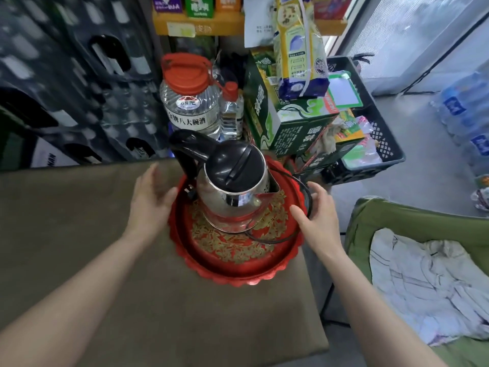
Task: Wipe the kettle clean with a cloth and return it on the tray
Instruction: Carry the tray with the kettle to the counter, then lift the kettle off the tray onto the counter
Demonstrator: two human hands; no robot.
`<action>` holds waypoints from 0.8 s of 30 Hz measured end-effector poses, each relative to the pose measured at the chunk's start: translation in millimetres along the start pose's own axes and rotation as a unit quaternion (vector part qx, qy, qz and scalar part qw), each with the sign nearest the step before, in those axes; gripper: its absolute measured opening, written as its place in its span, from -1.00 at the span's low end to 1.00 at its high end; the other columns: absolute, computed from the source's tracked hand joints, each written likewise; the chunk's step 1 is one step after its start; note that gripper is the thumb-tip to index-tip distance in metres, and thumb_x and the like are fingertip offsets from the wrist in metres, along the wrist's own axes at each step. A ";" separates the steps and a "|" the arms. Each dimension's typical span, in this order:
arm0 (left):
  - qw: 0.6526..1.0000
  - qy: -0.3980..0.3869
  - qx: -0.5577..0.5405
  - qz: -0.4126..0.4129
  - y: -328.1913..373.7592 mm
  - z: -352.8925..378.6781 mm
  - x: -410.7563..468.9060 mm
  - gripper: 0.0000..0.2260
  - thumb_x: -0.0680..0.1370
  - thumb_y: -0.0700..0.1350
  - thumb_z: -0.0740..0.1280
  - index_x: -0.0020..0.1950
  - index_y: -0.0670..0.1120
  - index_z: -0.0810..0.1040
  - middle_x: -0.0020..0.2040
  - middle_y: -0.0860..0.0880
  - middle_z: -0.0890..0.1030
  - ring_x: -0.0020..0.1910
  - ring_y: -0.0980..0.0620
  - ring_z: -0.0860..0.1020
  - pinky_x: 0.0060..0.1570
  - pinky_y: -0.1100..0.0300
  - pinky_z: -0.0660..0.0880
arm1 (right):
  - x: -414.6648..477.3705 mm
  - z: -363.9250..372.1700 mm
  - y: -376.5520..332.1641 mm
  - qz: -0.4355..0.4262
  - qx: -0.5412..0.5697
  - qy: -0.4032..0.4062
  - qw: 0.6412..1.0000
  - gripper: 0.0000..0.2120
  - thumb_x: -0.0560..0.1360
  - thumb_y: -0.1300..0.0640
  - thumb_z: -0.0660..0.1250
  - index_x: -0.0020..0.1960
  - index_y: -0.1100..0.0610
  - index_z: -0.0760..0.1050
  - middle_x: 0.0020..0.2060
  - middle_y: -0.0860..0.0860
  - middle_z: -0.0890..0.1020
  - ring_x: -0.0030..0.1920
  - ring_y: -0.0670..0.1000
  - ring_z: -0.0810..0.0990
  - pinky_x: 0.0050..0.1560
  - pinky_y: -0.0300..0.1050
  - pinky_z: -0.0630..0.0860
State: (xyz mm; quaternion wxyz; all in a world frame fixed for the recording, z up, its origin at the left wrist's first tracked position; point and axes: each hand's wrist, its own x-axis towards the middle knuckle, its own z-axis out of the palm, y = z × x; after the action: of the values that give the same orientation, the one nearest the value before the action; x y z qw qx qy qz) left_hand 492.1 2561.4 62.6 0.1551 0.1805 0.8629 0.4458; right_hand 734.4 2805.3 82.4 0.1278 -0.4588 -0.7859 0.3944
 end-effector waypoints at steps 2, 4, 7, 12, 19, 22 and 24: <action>0.997 -0.037 -0.068 0.030 30.3 -7.5 6.3 -0.38 0.58 -0.17 0.35 0.57 0.05 0.15 0.45 0.05 0.35 0.32 0.16 0.45 0.34 0.22 0.39 | -15.3 -1.0 -18.5 -0.055 -0.015 -0.029 0.998 -0.30 0.51 -0.06 0.45 0.56 -0.03 0.25 0.44 -0.04 0.35 0.40 -0.19 0.28 0.39 -0.25 0.28; 0.990 -0.090 -0.105 0.040 54.9 -10.3 15.8 -0.36 0.59 -0.24 0.32 0.58 0.06 0.12 0.39 0.15 0.36 0.32 0.21 0.44 0.34 0.29 0.36 | -28.3 -0.1 -32.8 -0.094 -0.044 -0.054 0.993 -0.23 0.49 -0.15 0.43 0.60 -0.03 0.20 0.57 -0.03 0.24 0.60 -0.05 0.12 0.57 0.01 0.17; 0.988 -0.113 -0.089 0.054 66.8 -11.3 25.1 -0.42 0.59 -0.23 0.32 0.53 0.12 0.21 0.36 0.15 0.44 0.41 0.10 0.40 0.43 0.10 0.33 | -38.0 3.1 -59.0 -0.106 0.039 -0.123 0.986 -0.20 0.49 -0.07 0.50 0.61 -0.04 0.19 0.58 -0.15 0.23 0.59 -0.17 0.14 0.56 -0.14 0.17; 0.997 -0.050 -0.046 0.048 79.7 -18.2 22.4 -0.63 0.60 -0.20 0.31 0.38 0.07 0.40 0.18 0.15 0.53 0.18 0.19 0.47 0.31 0.19 0.38 | -36.5 16.1 -73.0 -0.061 0.156 -0.151 0.974 -0.25 0.47 -0.15 0.49 0.57 -0.19 0.23 0.44 -0.15 0.49 0.45 -0.13 0.44 0.51 0.00 0.37; 0.998 -0.009 -0.026 0.048 91.7 -48.6 2.8 -0.69 0.53 -0.14 0.42 0.21 0.14 0.53 -0.08 0.23 0.53 -0.13 0.26 0.50 0.06 0.18 0.45 | -37.8 -2.8 -81.1 -0.071 0.218 -0.171 0.958 -0.50 0.55 0.19 0.45 0.46 0.13 0.43 0.29 0.00 0.65 0.36 -0.02 0.57 0.46 0.17 0.43; 0.997 0.010 -0.032 0.071 104.6 -70.5 -8.2 -0.68 0.50 -0.11 0.45 0.19 0.19 0.53 -0.06 0.21 0.54 -0.21 0.26 0.50 0.01 0.22 0.42 | -42.3 -18.3 -102.3 -0.094 0.233 -0.163 0.954 -0.53 0.56 0.34 0.40 0.45 0.17 0.44 0.28 -0.03 0.65 0.36 -0.03 0.57 0.45 0.00 0.45; 0.995 0.024 -0.039 0.083 114.3 -88.9 -19.4 -0.67 0.50 -0.13 0.45 0.21 0.15 0.53 -0.04 0.21 0.53 -0.22 0.37 0.54 -0.03 0.41 0.41 | -49.6 -29.9 -123.9 -0.110 0.228 -0.153 0.955 -0.58 0.57 0.40 0.36 0.39 0.20 0.46 0.20 -0.14 0.67 0.31 -0.12 0.58 0.41 -0.17 0.46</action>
State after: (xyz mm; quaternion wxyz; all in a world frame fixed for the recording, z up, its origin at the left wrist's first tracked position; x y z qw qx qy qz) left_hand 491.1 2550.7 208.2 0.1039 0.2344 0.8302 0.4950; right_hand 701.5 2746.3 201.3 0.1502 -0.2624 -0.7307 0.6121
